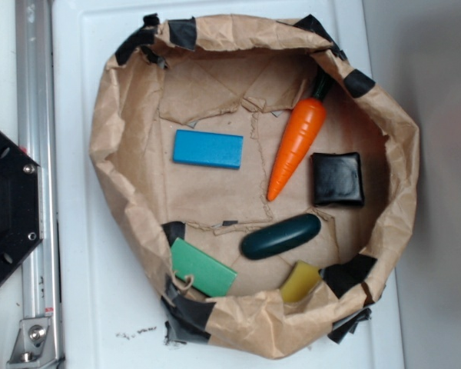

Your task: Grab the blue block.

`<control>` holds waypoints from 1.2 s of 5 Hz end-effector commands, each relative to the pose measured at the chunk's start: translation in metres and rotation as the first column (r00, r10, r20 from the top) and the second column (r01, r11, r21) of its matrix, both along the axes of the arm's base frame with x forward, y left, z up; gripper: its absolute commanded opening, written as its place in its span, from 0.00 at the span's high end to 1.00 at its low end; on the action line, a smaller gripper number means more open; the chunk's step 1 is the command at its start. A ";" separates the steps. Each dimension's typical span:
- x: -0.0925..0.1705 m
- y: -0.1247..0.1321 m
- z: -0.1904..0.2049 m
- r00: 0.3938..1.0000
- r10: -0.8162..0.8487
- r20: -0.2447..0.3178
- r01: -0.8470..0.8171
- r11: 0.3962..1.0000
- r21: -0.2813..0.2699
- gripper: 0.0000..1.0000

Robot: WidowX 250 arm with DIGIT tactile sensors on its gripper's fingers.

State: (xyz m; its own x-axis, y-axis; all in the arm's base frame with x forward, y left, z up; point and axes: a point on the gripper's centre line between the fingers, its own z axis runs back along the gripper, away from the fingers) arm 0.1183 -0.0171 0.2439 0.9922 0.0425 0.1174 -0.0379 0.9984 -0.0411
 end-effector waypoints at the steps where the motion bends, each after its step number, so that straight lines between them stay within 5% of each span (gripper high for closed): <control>1: 0.000 0.000 0.000 1.000 0.000 0.000 0.000 1.000 0.000 0.00; 2: 0.050 0.015 -0.028 1.000 0.006 0.011 -0.007 0.998 0.055 0.00; 4: 0.149 0.031 -0.111 0.987 -0.137 -0.086 0.144 0.986 0.085 0.00; 6: 0.154 0.062 -0.193 0.931 -0.300 -0.209 0.321 0.944 0.077 0.00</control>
